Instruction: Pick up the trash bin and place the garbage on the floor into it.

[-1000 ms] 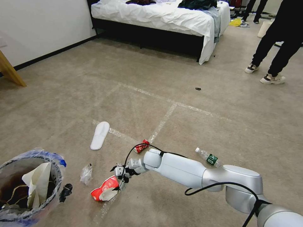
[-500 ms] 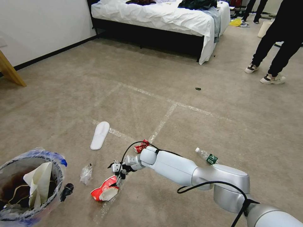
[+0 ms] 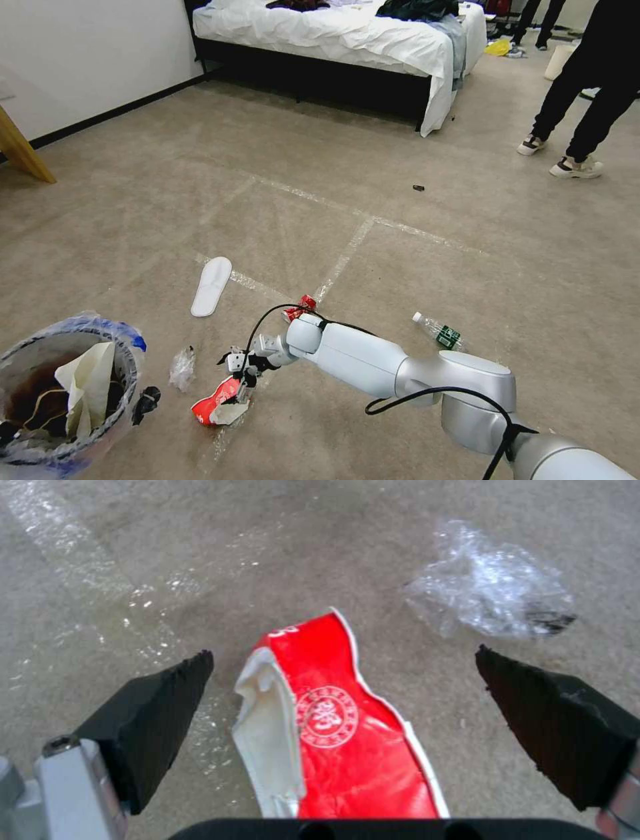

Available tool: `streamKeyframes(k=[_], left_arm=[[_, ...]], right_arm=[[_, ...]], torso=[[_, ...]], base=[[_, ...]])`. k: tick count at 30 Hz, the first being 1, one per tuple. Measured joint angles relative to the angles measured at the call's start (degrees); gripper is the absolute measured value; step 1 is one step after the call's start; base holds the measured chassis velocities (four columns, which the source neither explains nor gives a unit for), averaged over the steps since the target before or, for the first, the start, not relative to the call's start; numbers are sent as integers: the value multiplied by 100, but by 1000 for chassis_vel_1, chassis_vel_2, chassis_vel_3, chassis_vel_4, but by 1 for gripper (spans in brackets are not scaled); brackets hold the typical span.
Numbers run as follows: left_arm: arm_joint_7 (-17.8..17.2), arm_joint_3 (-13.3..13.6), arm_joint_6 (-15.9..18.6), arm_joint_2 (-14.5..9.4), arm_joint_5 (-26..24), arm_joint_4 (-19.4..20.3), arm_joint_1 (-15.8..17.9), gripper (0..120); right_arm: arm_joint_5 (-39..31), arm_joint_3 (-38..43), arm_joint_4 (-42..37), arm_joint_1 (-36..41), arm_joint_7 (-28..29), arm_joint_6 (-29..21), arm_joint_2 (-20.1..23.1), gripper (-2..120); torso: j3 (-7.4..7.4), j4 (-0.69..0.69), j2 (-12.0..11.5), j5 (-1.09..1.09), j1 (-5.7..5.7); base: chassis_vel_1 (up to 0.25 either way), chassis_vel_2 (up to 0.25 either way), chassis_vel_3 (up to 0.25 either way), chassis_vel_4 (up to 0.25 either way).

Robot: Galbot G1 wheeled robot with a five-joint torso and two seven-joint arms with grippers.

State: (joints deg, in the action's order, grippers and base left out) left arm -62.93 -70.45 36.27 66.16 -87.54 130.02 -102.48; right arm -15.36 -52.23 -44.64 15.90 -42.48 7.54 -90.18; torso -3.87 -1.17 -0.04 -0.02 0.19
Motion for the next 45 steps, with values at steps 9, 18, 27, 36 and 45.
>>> streamKeyframes(k=[9, 18, 27, 36, 45], left_arm=[[17, 5, -3, 47, 30, 91, -44, 0], [114, 40, -9, 128, 184, 121, -84, 0], [138, 82, -15, 159, 245, 176, -95, 0], [161, 93, -28, 176, 282, 216, -145, 0], [193, 142, -40, 178, 308, 181, -99, 0]], right_arm=[[196, -34, 172, 201, -132, 22, -90, 100], [362, 56, 407, 353, -216, 16, -148, 100], [484, 211, 603, 399, -204, 24, -194, 100], [534, 307, 739, 418, -173, 75, -197, 100], [552, 419, 1116, 331, -163, 162, -198, 100]], torso=[[0, 0, 0, 1, 0], [0, 0, 0, 1, 0], [0, 0, 0, 1, 0], [0, 0, 0, 1, 0], [0, 0, 0, 0, 0]], base=[[0, 0, 0, 0], [0, 0, 0, 0], [0, 0, 0, 0], [0, 0, 0, 0], [0, 0, 0, 0]])
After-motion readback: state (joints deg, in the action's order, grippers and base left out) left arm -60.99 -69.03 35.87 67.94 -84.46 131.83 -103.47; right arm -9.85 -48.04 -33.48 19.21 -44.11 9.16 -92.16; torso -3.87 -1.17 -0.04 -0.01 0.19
